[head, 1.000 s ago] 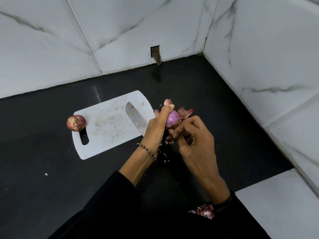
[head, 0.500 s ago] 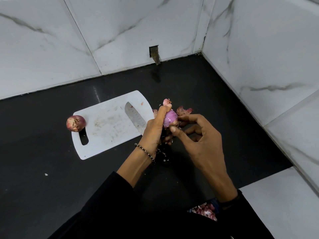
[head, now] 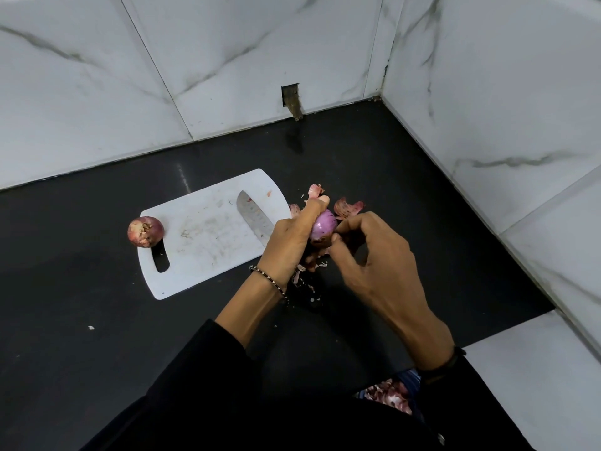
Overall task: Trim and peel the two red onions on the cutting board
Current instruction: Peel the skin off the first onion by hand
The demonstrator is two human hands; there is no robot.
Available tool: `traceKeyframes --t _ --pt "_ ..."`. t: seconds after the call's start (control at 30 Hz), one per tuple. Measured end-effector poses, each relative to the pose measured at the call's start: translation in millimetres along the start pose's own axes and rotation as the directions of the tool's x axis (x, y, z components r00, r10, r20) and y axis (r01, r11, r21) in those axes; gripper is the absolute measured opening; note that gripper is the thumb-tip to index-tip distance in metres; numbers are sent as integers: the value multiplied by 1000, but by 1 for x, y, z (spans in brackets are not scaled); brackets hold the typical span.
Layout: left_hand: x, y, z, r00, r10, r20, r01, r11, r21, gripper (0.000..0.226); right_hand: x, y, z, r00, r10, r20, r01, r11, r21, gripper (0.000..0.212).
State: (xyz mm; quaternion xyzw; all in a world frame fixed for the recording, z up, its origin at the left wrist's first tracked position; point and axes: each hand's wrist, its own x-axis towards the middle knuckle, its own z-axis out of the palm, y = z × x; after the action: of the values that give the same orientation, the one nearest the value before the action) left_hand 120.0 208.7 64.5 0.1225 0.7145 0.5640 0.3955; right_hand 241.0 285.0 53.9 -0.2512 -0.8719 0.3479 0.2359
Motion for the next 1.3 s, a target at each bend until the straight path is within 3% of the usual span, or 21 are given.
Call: traceKeyframes --t 0.3,0.43,0.6,0.97,1.3 --pt "0 -1 3 996 -76 -43 75 997 -36 59 -3 6 3 998 -29 -55 35 991 125 25" --pt "1 0 4 997 -56 -49 56 998 -2 58 -2 11 2 989 -134 -65 138 989 56 29" --pt "5 -2 2 996 -68 -61 69 998 6 61 -2 11 3 985 -167 -44 166 986 -15 23" --pt "11 -7 3 991 -131 -30 128 987 -93 66 -4 9 4 999 -50 -2 50 999 -15 17" --pt "12 -9 2 986 -164 -8 154 944 -290 40 -3 7 3 988 153 20 -154 973 171 9"
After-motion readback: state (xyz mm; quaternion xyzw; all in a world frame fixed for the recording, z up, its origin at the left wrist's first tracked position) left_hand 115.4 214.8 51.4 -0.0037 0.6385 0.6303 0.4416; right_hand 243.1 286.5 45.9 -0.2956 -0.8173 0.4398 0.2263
